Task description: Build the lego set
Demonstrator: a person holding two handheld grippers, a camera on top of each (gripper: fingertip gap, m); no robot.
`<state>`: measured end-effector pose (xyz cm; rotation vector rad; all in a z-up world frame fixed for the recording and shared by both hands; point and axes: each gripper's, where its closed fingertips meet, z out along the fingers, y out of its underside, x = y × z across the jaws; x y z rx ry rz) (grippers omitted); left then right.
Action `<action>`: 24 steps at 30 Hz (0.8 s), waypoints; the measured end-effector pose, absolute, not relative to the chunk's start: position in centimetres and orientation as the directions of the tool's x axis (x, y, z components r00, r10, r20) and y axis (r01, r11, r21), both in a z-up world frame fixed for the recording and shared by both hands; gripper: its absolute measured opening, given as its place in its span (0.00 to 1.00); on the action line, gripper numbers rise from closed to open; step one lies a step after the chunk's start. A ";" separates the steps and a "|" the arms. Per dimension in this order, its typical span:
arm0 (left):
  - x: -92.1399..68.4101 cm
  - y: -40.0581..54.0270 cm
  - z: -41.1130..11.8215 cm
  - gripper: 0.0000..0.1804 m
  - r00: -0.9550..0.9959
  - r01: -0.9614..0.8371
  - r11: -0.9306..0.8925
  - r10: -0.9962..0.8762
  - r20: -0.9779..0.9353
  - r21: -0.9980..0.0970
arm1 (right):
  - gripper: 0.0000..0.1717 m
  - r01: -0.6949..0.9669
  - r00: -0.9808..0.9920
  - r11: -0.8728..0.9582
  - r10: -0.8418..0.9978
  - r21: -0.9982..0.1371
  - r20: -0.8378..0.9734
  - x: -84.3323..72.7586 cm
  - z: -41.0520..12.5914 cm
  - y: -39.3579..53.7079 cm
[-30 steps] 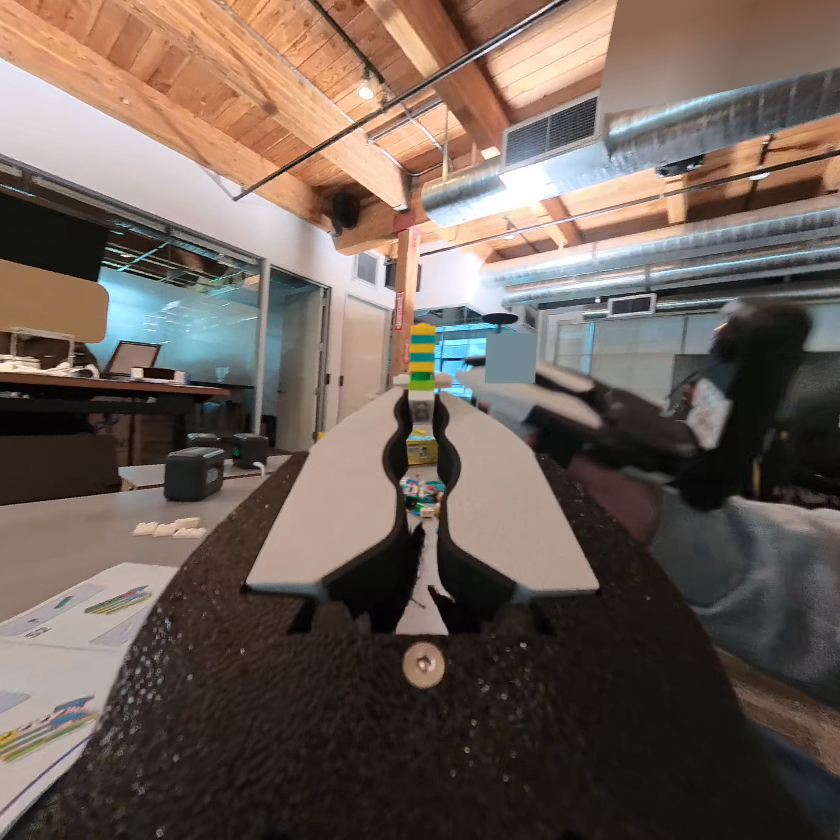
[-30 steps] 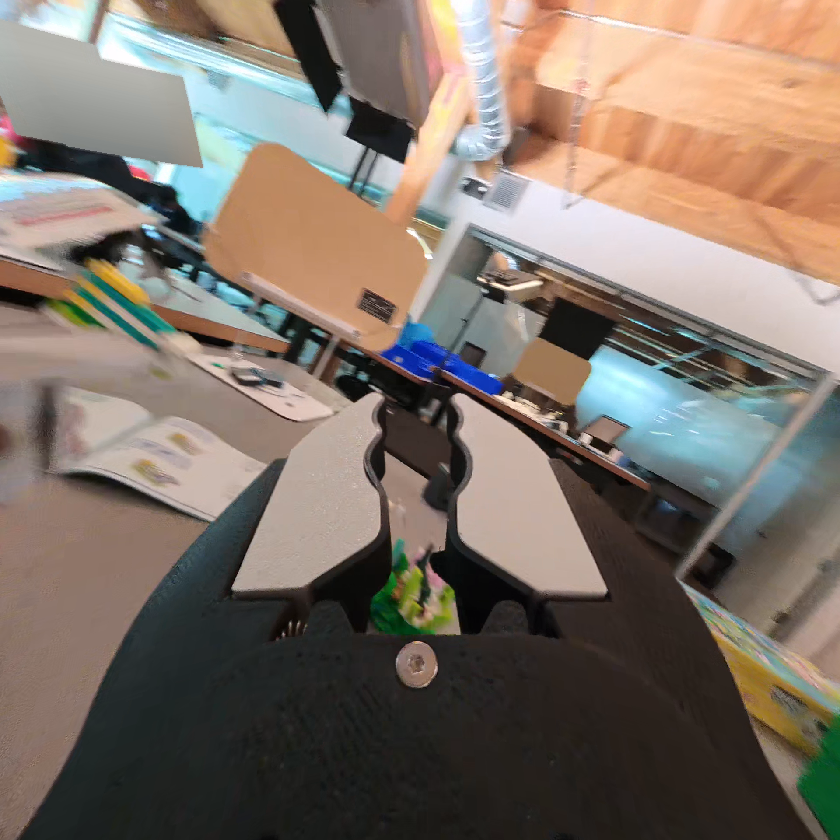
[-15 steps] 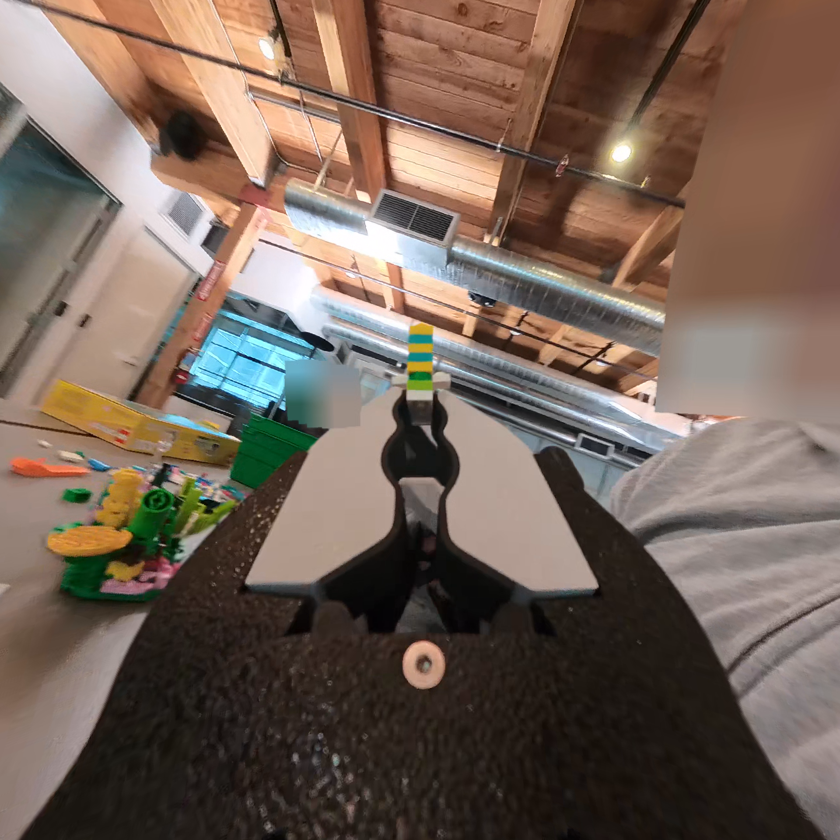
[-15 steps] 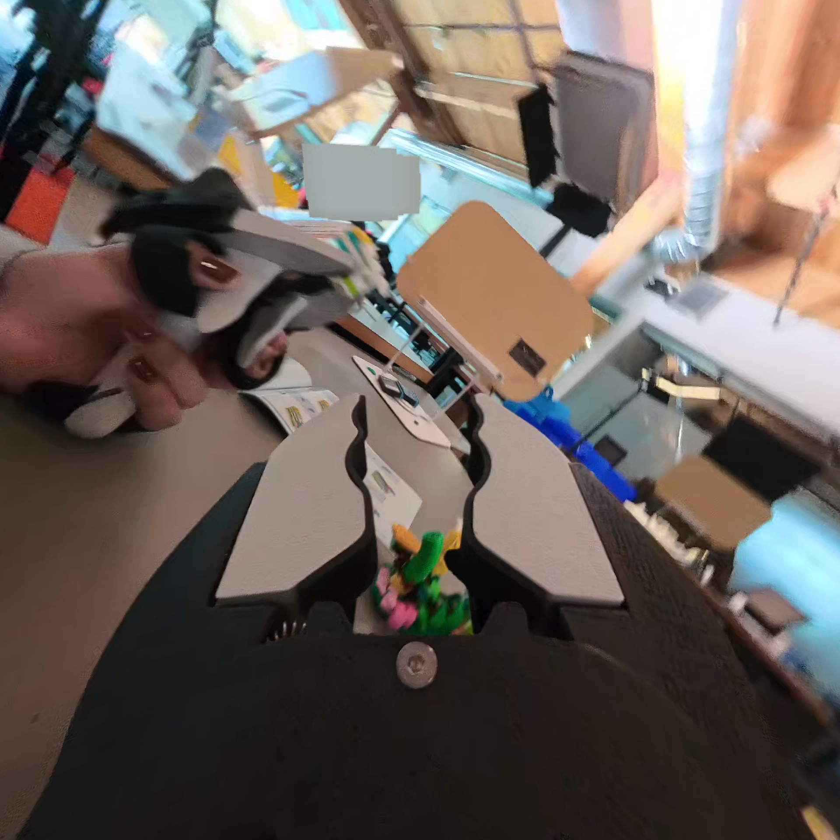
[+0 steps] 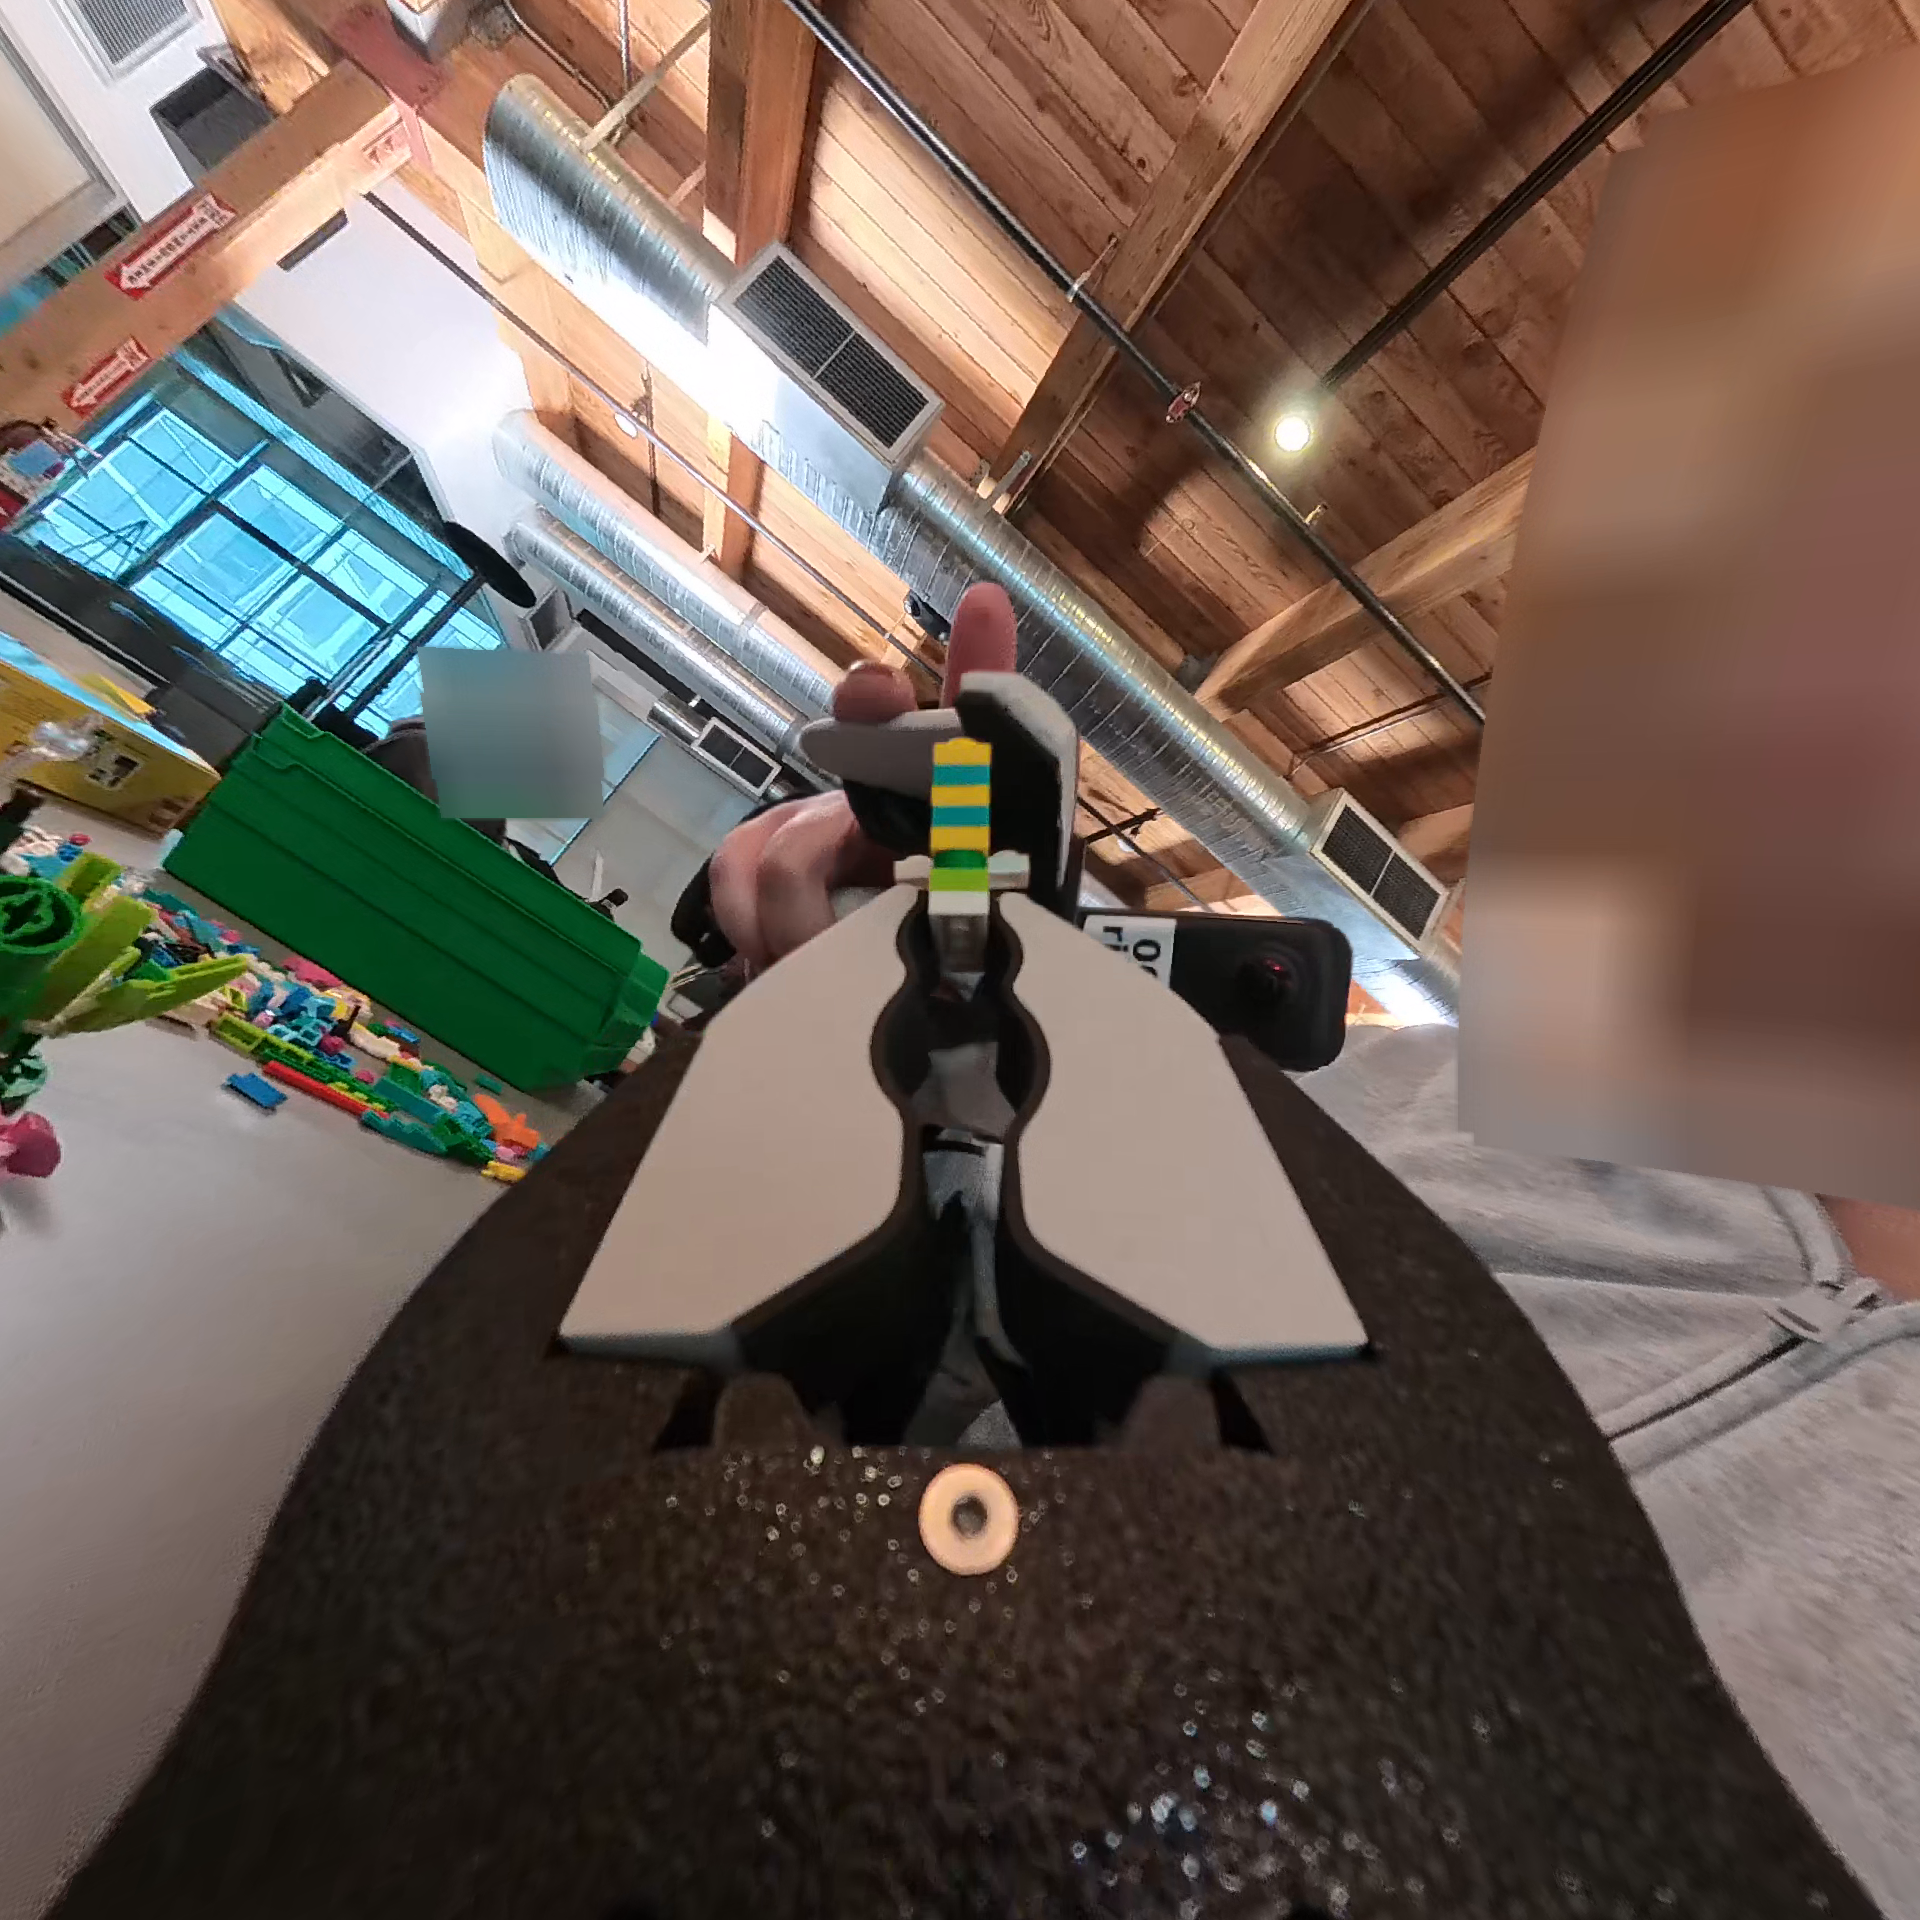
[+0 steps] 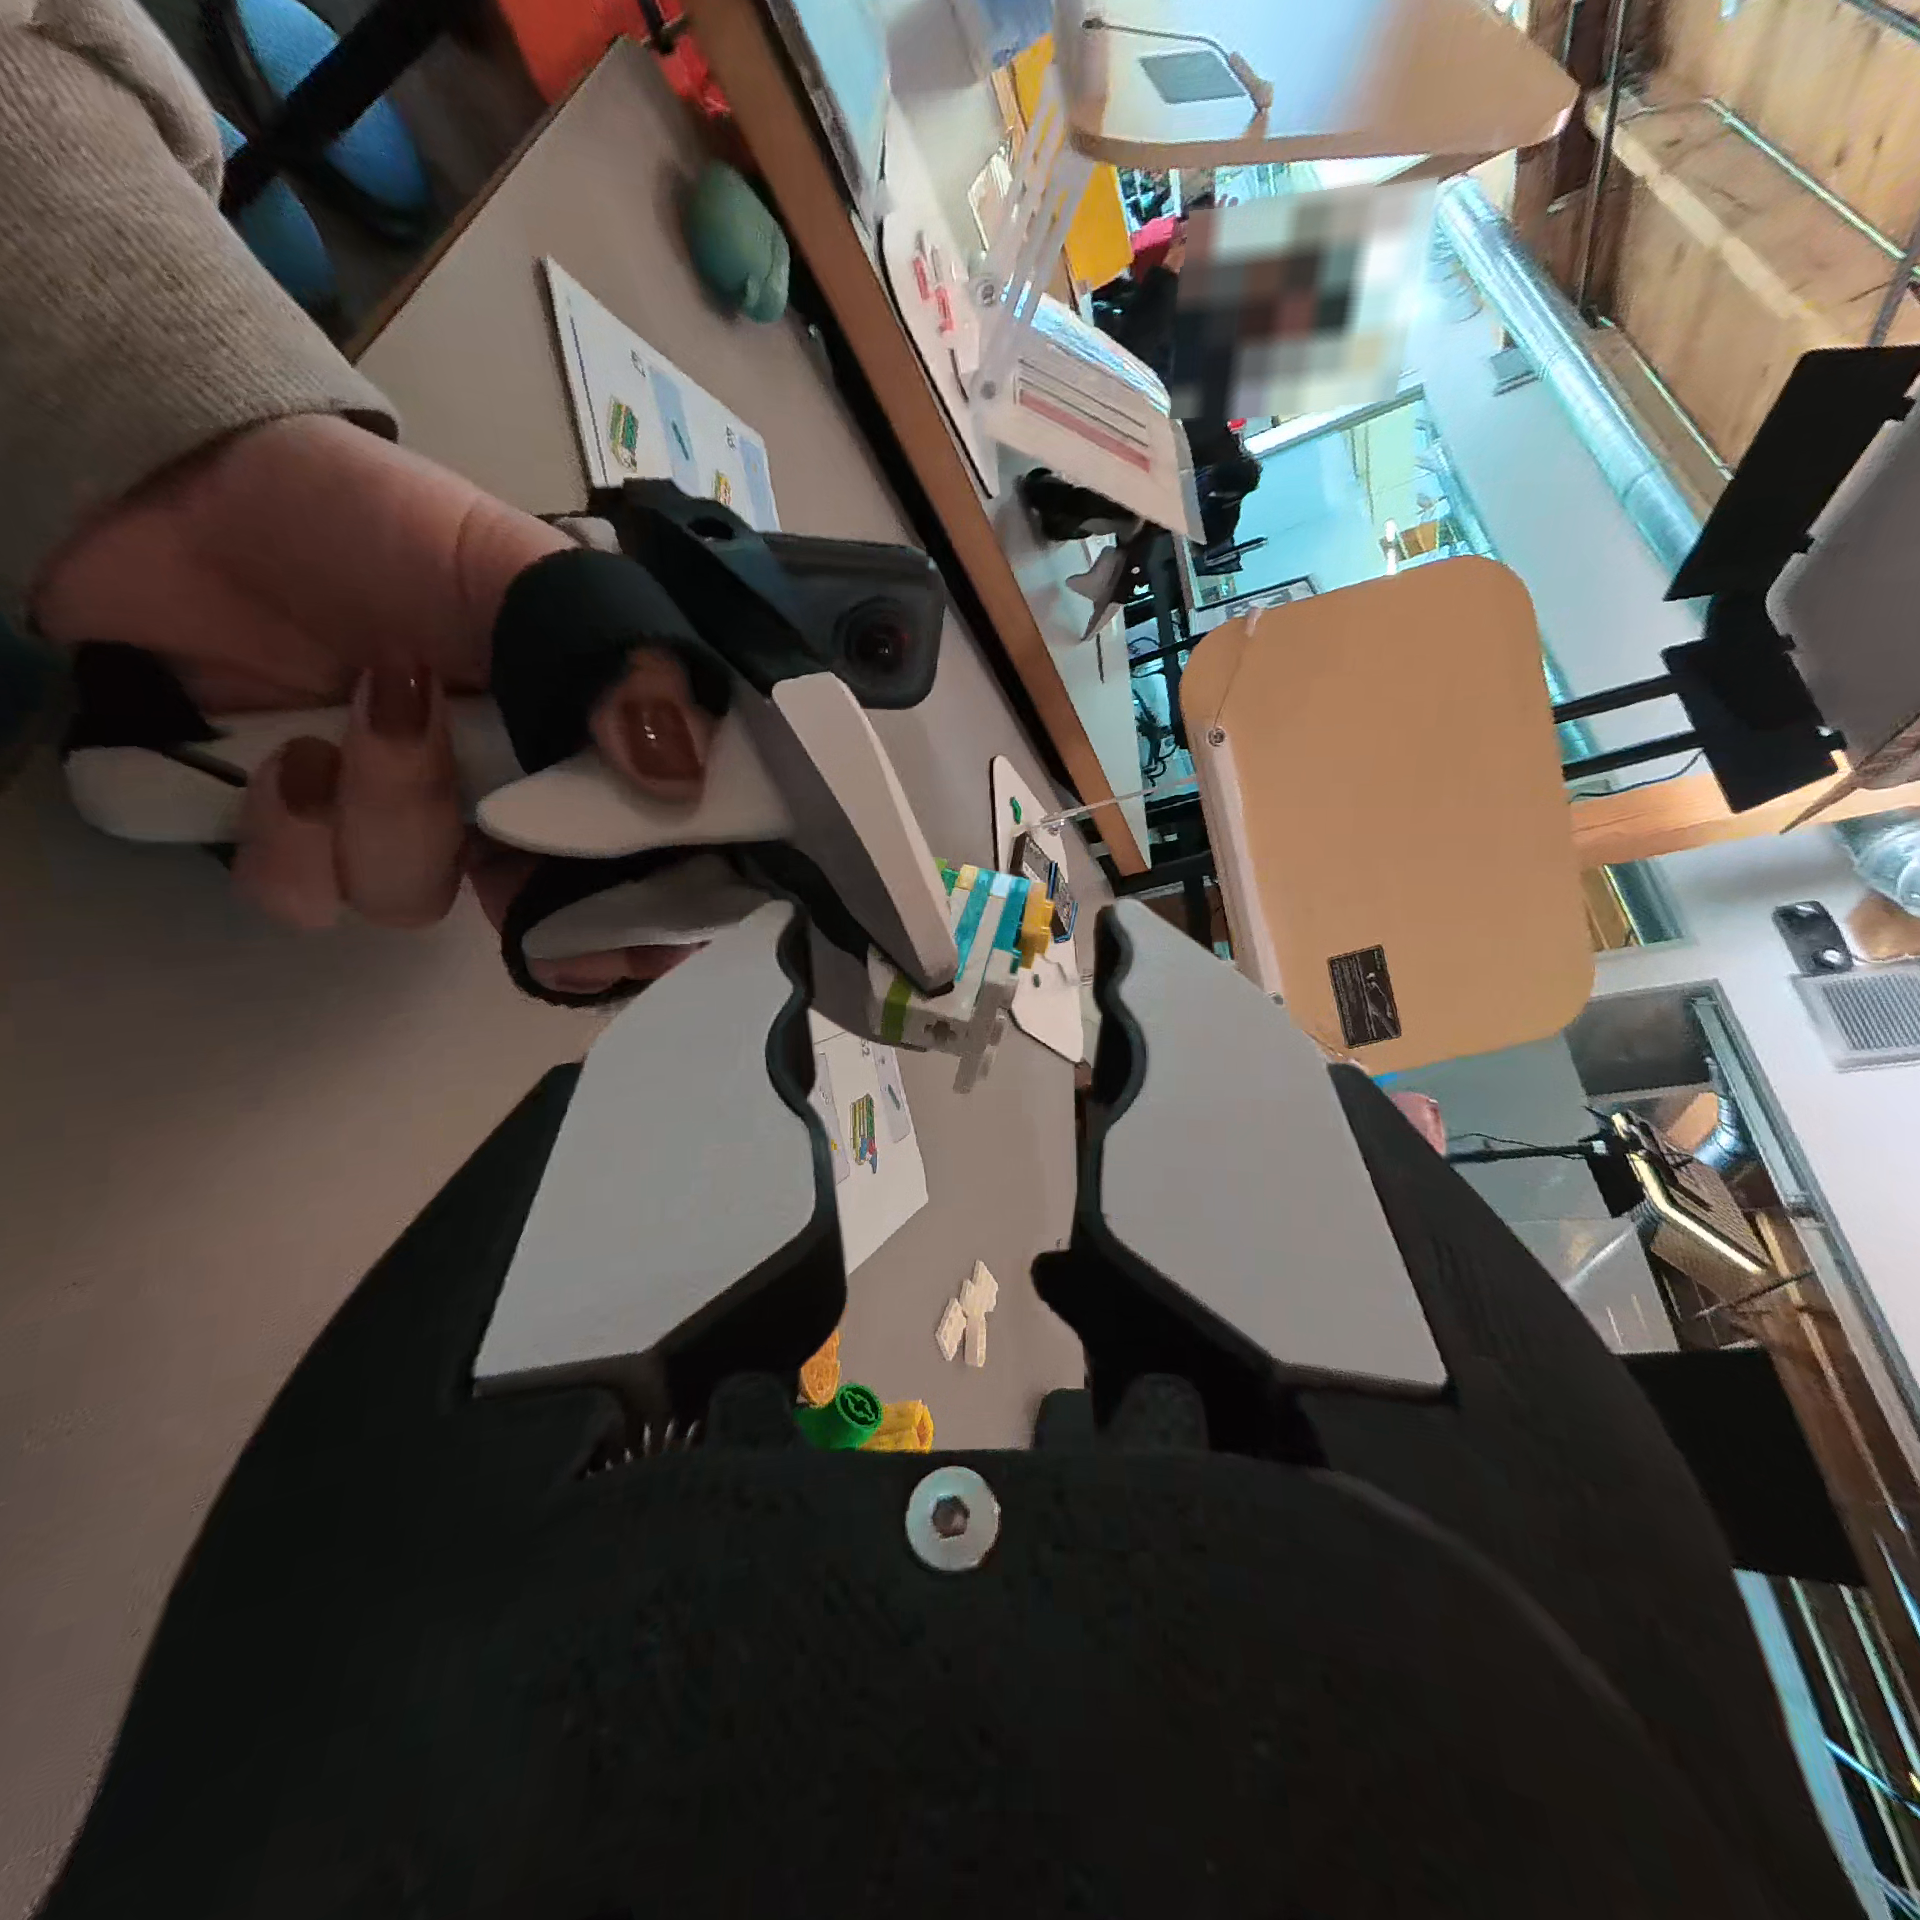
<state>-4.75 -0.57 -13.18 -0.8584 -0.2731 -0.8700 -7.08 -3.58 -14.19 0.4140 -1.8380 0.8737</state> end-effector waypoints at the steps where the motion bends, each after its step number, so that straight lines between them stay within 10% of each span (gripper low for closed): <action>1: -4.8 -0.7 -13.1 0.04 0.630 0.768 0.347 -0.562 0.536 -0.539 | 0.27 -0.627 -0.431 0.680 0.103 -0.379 0.896 -7.1 -14.2 -3.6; 24: -4.3 -0.1 -13.4 0.04 0.667 0.733 0.333 -0.524 0.530 -0.593 | 0.26 -0.598 -0.481 0.670 0.140 -0.441 0.865 -6.3 -14.9 -2.5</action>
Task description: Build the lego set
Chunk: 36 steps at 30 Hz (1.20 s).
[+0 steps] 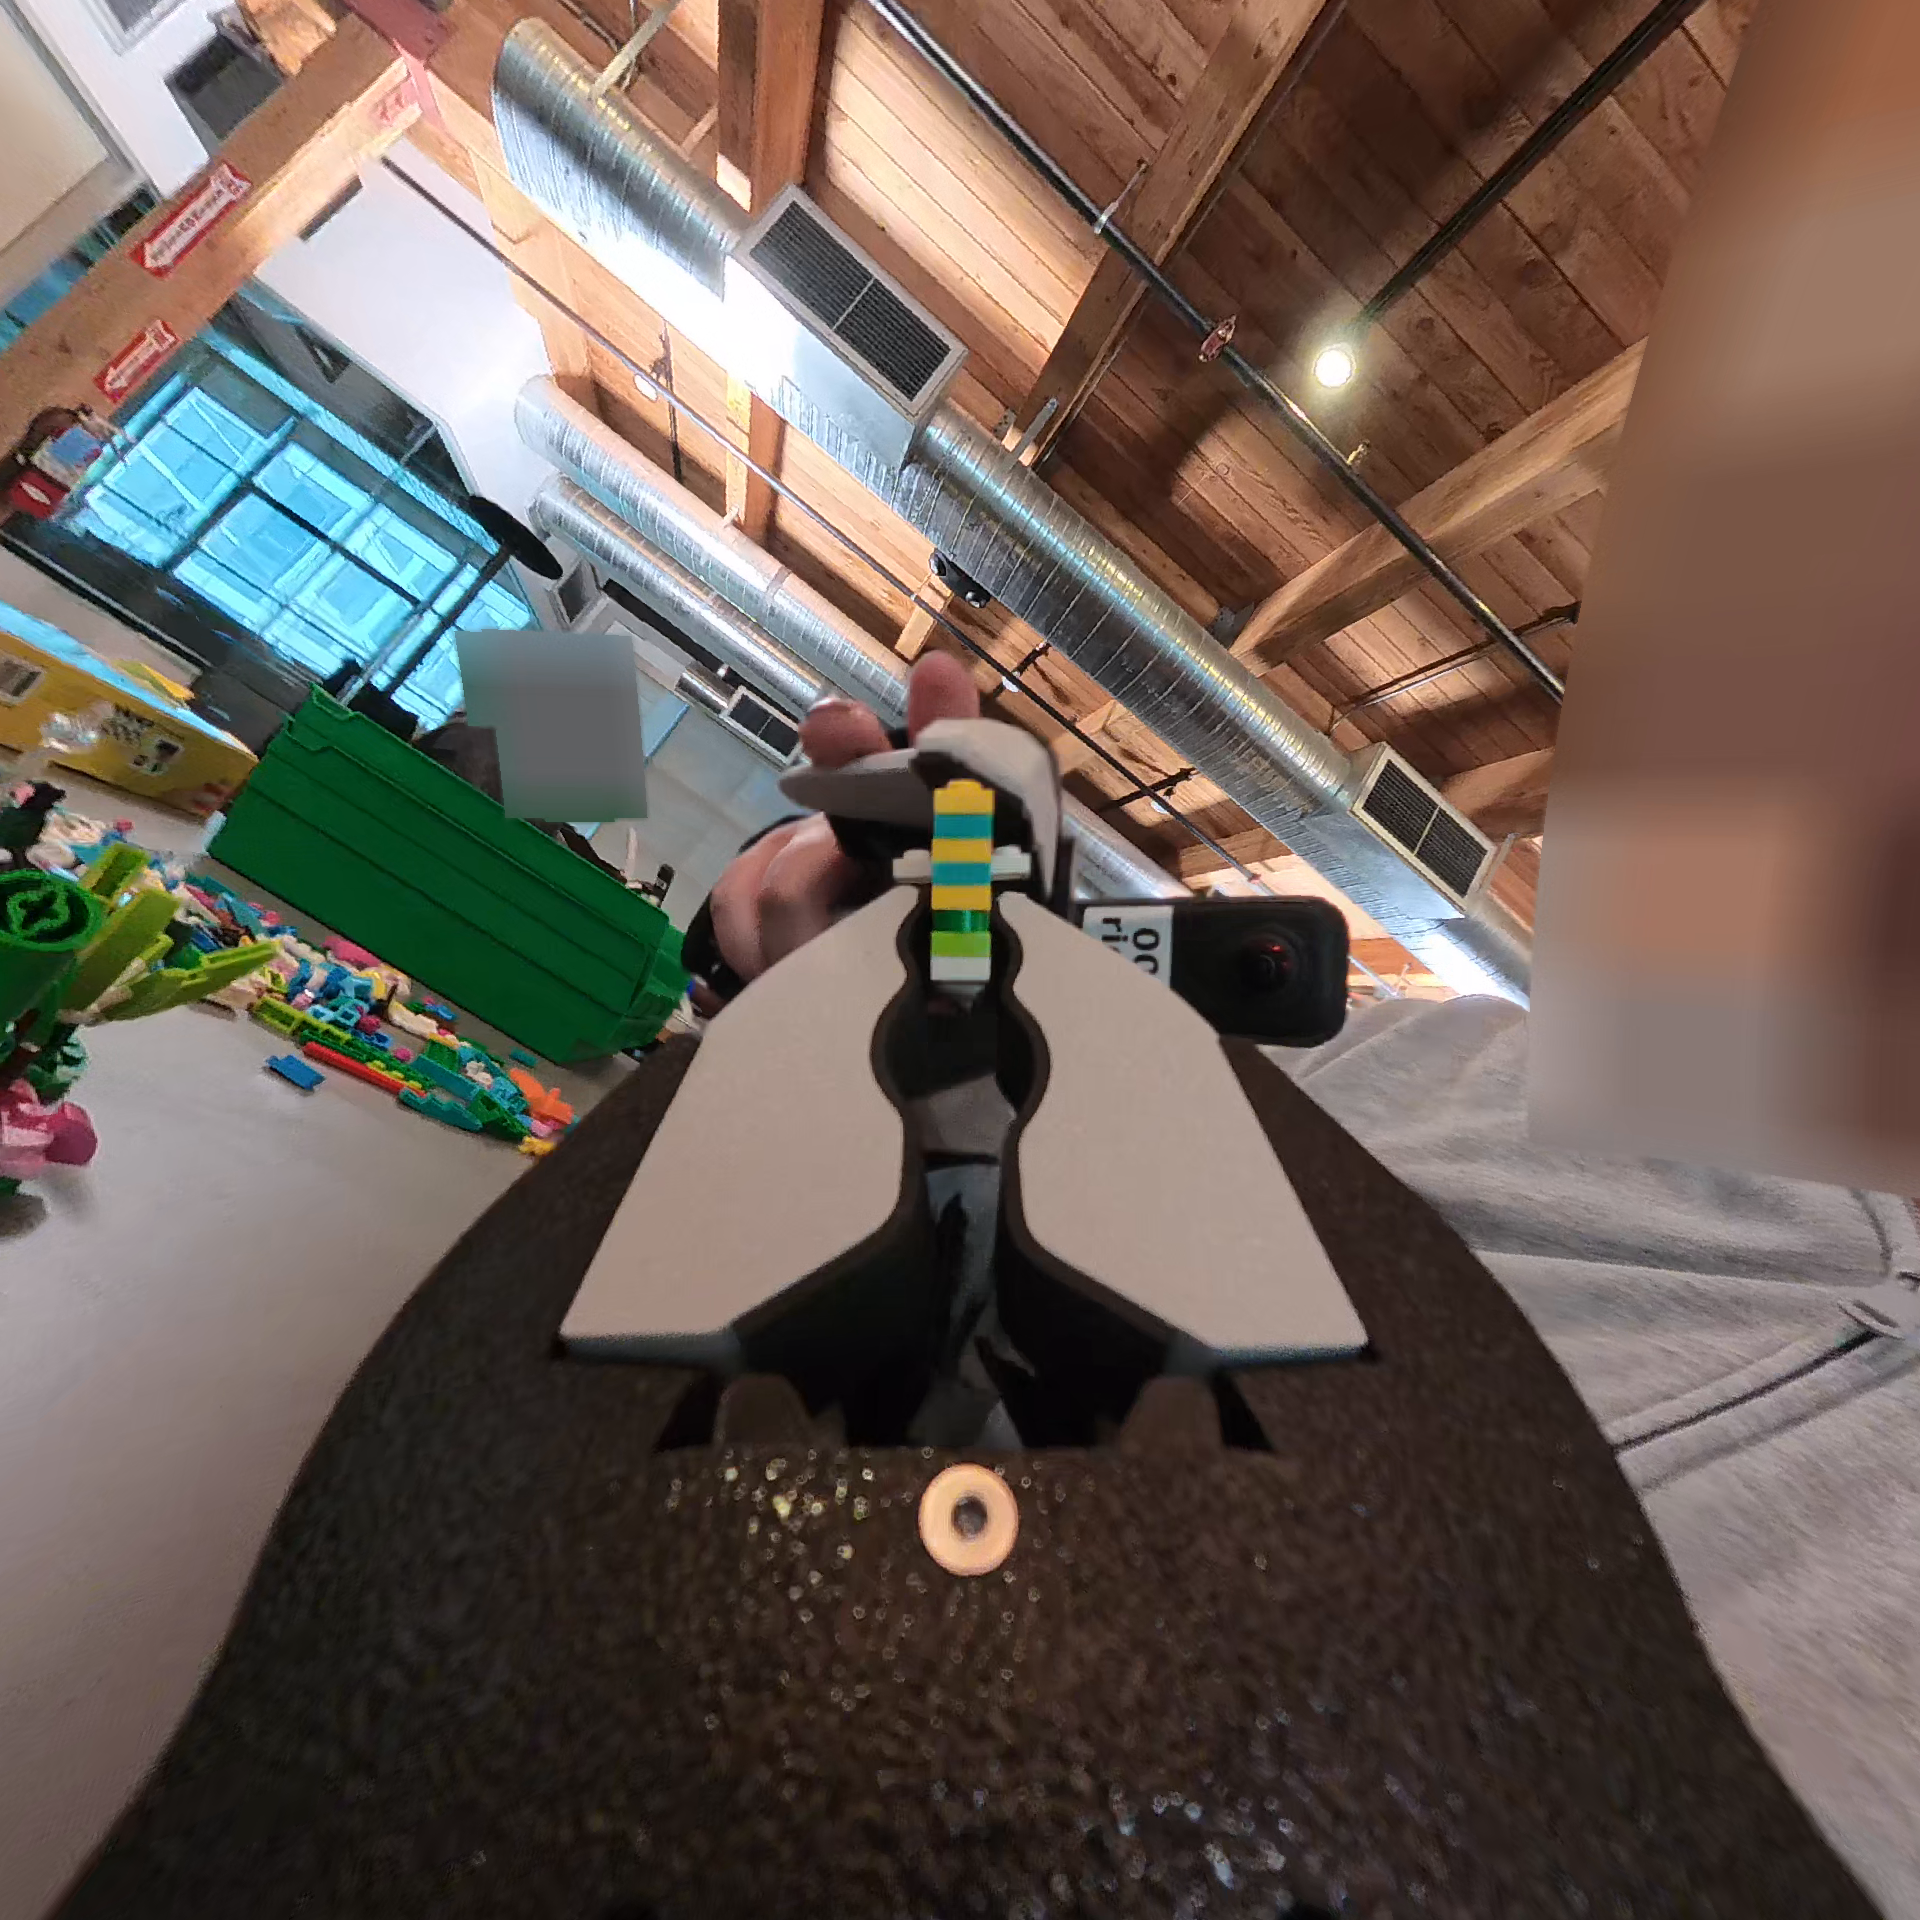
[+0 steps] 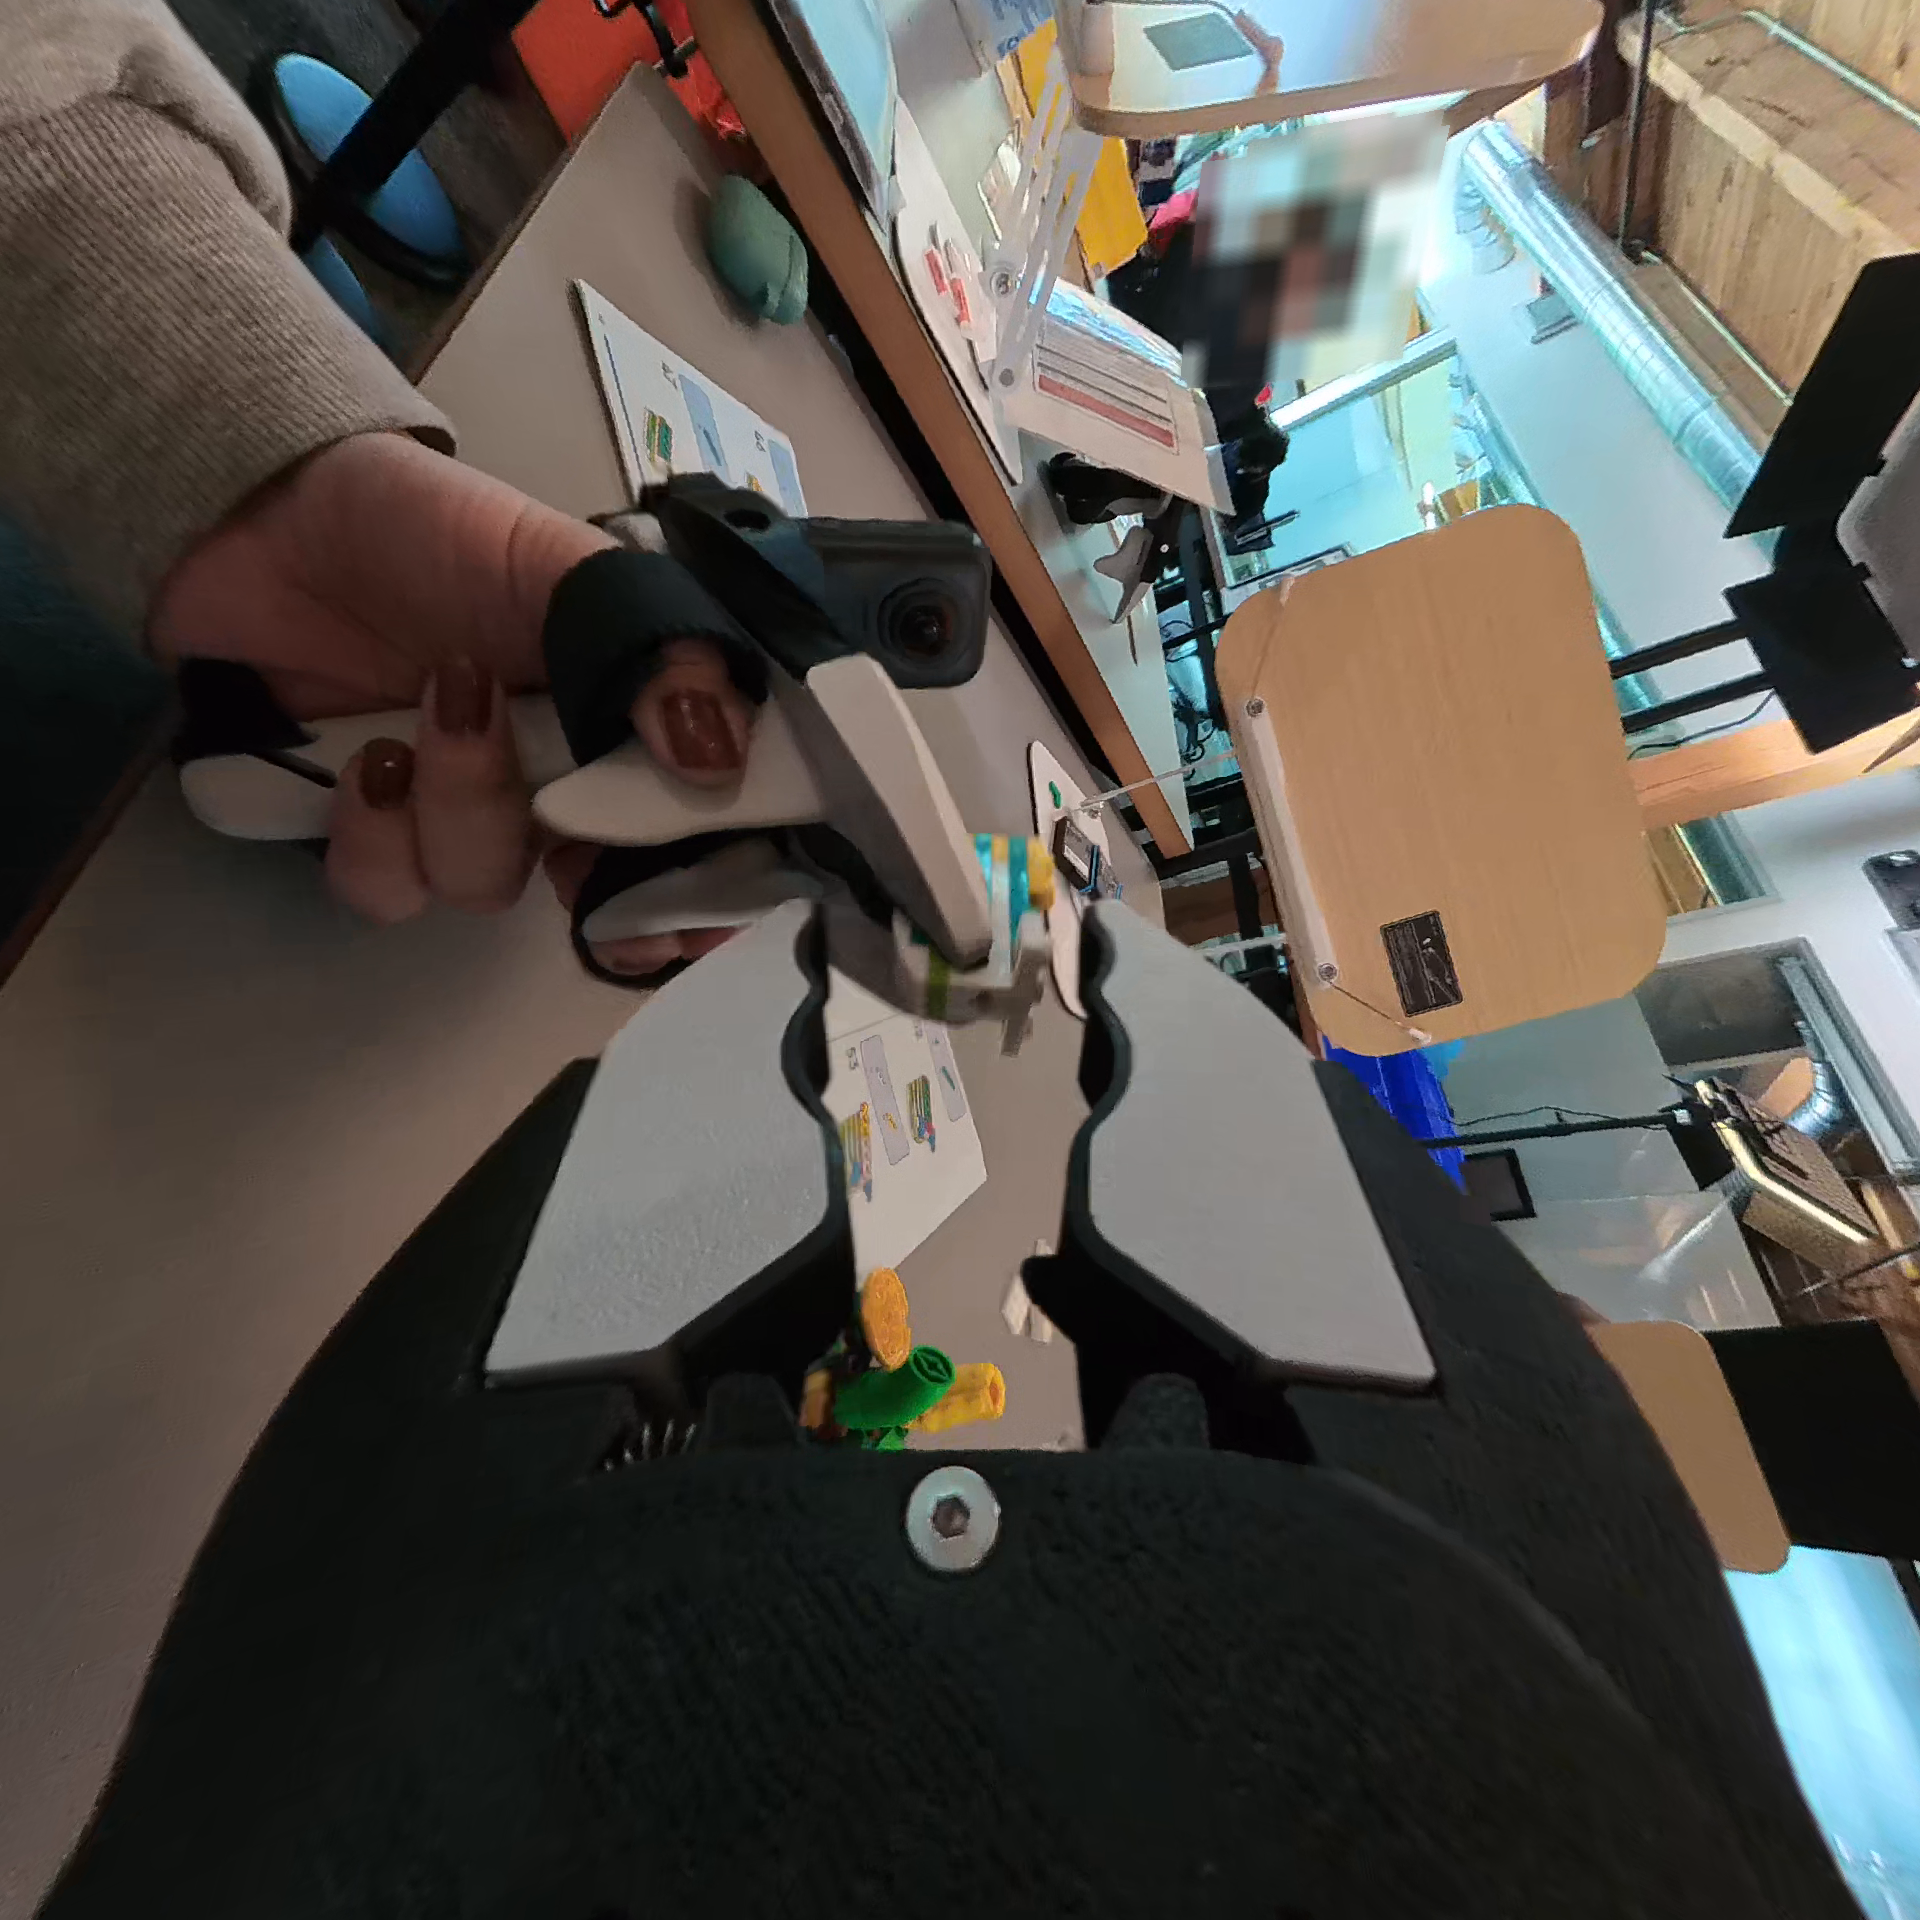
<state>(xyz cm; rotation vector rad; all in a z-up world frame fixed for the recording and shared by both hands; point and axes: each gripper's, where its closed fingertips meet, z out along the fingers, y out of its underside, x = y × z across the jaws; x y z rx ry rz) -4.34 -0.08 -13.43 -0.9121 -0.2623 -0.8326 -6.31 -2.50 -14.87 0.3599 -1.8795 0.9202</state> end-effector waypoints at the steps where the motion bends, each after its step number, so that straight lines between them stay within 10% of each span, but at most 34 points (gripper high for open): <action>1: -4.3 -0.2 -13.3 0.05 0.684 0.718 0.353 -0.515 0.516 -0.600 | 0.30 -0.599 -0.479 0.661 0.156 -0.452 0.864 -6.1 -14.9 -2.2; 11: -3.1 -0.1 -13.0 0.05 0.897 0.435 0.499 -0.310 0.315 -0.749 | 0.22 -0.448 -0.266 0.426 0.776 -0.786 0.573 -9.4 -15.7 8.2; 23: -3.0 0.7 -13.4 0.04 0.933 0.357 0.496 -0.226 0.279 -0.792 | 0.01 -0.317 -0.199 0.306 0.904 -0.898 0.379 -11.5 -16.1 12.5; 36: -3.6 0.3 -13.3 0.04 0.923 0.384 0.522 -0.222 0.314 -0.762 | 0.00 -0.265 -0.185 0.222 0.943 -0.938 0.276 -12.2 -16.3 14.5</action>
